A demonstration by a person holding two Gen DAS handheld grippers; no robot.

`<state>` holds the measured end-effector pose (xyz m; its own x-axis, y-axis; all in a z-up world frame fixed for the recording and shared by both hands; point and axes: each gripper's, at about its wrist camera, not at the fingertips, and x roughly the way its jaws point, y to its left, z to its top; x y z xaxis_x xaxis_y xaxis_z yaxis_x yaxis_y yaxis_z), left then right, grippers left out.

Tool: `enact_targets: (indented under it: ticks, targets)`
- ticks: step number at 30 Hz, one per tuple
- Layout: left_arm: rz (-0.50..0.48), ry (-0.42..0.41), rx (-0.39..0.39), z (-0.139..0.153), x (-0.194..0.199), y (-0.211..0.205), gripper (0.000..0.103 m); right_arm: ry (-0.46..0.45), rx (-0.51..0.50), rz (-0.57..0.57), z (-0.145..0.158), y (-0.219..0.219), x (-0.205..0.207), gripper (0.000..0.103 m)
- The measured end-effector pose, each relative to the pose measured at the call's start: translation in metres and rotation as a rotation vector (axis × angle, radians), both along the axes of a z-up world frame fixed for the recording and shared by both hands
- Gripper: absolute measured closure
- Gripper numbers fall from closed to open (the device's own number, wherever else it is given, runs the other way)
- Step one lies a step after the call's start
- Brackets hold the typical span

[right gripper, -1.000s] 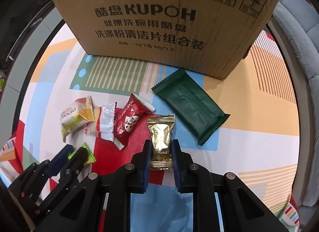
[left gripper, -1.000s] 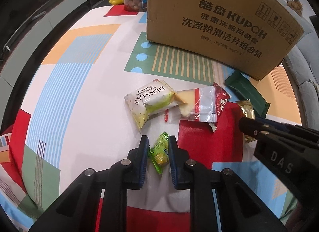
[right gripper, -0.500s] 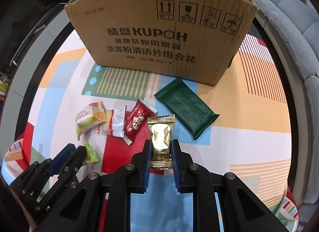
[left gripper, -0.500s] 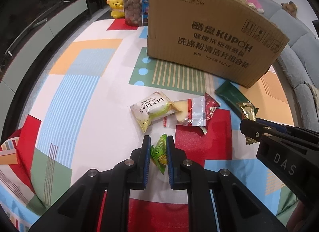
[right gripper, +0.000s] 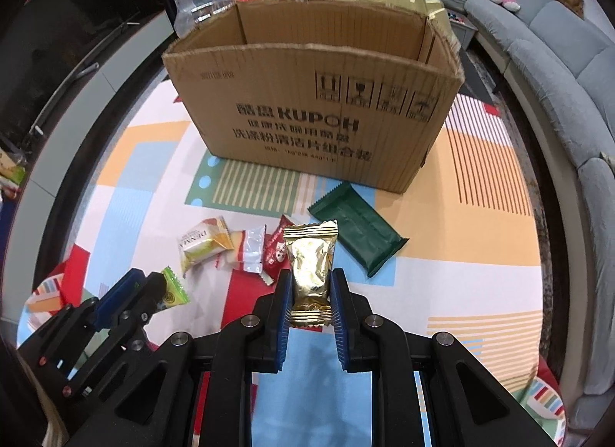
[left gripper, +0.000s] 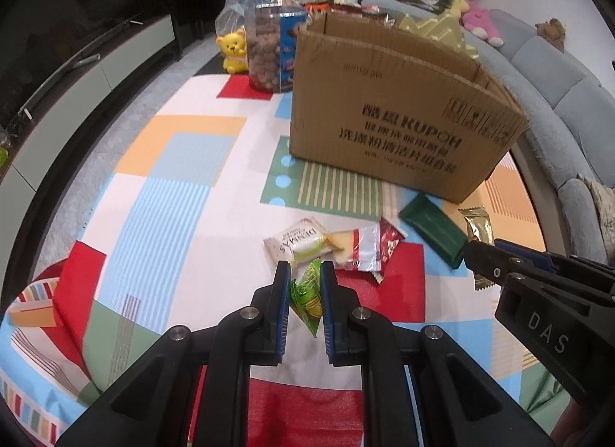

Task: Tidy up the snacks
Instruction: 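Lift both held candies and carry them over the cardboard box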

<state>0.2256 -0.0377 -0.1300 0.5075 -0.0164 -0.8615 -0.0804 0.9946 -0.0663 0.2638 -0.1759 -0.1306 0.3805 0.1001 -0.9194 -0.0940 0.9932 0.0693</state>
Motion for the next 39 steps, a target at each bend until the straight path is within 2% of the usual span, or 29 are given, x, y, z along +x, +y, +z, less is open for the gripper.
enact_targets:
  ticks: [16, 31, 39]
  targets:
    - [-0.014, -0.119, 0.014, 0.052, 0.001, 0.0, 0.087, -0.093, 0.016, -0.012, 0.05, -0.009, -0.009, 0.082]
    - [-0.066, -0.217, 0.024, 0.098, 0.023, -0.009, 0.087, -0.181, 0.033, -0.029, 0.089, -0.018, -0.001, 0.082]
    - [-0.09, -0.259, 0.037, 0.113, 0.035, -0.015, 0.087, -0.223, 0.048, -0.029, 0.103, -0.021, 0.005, 0.082]
